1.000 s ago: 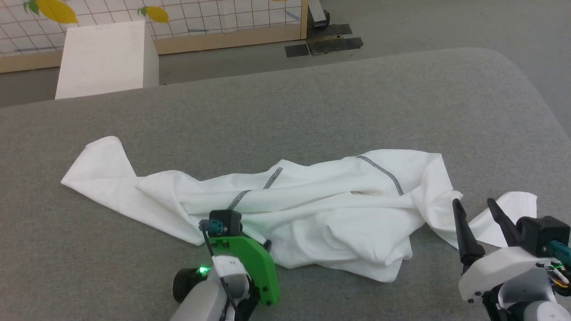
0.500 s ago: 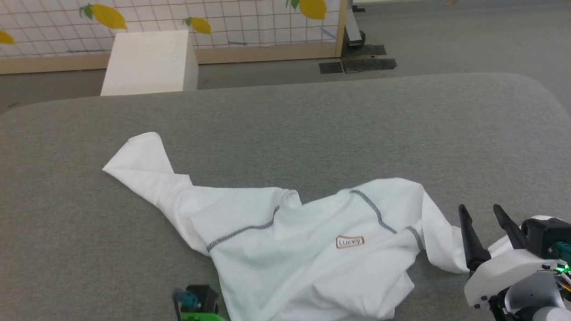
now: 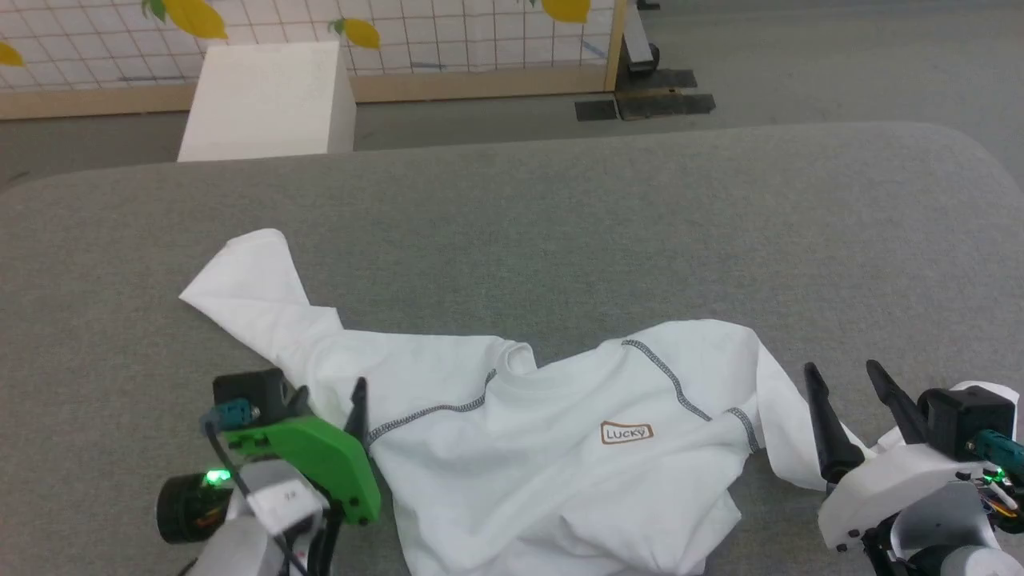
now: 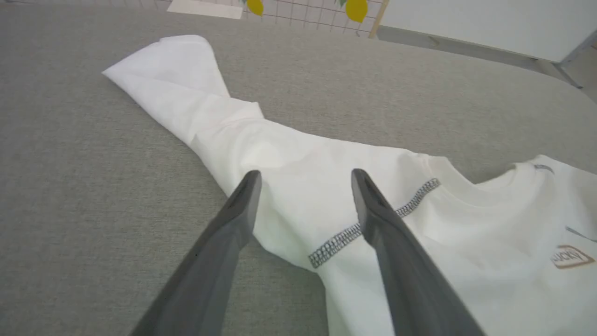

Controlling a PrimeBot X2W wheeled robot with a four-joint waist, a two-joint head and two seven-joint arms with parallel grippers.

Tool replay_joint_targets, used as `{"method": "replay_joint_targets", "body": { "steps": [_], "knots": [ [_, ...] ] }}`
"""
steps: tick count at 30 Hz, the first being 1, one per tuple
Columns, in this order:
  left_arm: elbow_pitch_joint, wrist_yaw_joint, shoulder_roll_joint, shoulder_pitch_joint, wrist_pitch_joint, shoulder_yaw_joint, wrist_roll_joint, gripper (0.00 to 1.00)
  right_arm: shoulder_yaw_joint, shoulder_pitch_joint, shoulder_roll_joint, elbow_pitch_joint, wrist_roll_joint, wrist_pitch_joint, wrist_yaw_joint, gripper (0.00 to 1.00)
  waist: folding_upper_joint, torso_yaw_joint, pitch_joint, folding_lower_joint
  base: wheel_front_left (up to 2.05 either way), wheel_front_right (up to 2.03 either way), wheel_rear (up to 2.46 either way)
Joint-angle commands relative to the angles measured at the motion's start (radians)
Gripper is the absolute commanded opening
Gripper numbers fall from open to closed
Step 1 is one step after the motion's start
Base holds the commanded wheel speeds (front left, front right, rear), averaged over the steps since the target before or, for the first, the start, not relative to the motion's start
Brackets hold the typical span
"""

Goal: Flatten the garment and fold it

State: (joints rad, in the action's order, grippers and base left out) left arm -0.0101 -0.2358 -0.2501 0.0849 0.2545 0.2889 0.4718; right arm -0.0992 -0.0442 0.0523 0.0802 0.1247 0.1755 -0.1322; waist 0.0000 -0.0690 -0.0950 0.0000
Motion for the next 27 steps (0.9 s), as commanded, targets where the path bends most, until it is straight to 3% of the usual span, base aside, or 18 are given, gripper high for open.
{"method": "replay_joint_targets", "body": {
  "steps": [1, 5, 11, 12, 13, 18, 27],
  "knots": [
    [0.051, -0.026, -0.002, 0.040, 0.007, -0.010, -0.016, 1.00, 0.008, 0.013, -0.002, 0.004, 0.006, -0.006, 0.002, 1.00, 0.0000, -0.025, -0.026, 0.0000, 0.00, 0.00, 0.00],
    [0.200, -0.077, -0.004, 0.126, 0.036, -0.038, -0.032, 1.00, 0.022, 0.033, -0.002, -0.003, 0.015, -0.014, 0.002, 1.00, 0.0000, -0.057, -0.060, 0.0000, 0.00, 0.00, 0.00],
    [0.340, -0.082, 0.002, 0.176, 0.109, -0.057, 0.011, 1.00, 0.031, 0.051, -0.002, -0.017, 0.022, -0.026, 0.002, 1.00, 0.0000, -0.078, -0.087, 0.0000, 0.00, 0.00, 0.00],
    [0.360, -0.079, 0.003, 0.176, 0.127, -0.057, 0.020, 0.56, 0.032, 0.052, -0.002, -0.020, 0.022, -0.027, 0.002, 1.00, 0.0000, -0.078, -0.087, 0.0000, 0.00, 0.00, 0.00],
    [0.371, -0.077, 0.005, 0.174, 0.136, -0.058, 0.028, 0.00, 0.032, 0.052, -0.002, -0.022, 0.022, -0.027, 0.002, 1.00, 0.0000, -0.078, -0.086, 0.0000, 0.00, 0.00, 0.00],
    [0.363, -0.074, 0.015, 0.138, 0.061, -0.100, 0.061, 0.00, 0.020, 0.052, -0.002, -0.026, 0.022, -0.026, 0.002, 1.00, 0.0000, -0.051, -0.070, 0.0000, 0.00, 0.00, 0.00],
    [0.214, -0.141, 0.000, -0.082, -0.142, -0.230, 0.085, 0.00, -0.003, 0.032, -0.002, -0.037, 0.020, 0.012, 0.002, 1.00, 0.0000, 0.048, -0.028, 0.0000, 0.00, 0.00, 0.00]
  ]
}}
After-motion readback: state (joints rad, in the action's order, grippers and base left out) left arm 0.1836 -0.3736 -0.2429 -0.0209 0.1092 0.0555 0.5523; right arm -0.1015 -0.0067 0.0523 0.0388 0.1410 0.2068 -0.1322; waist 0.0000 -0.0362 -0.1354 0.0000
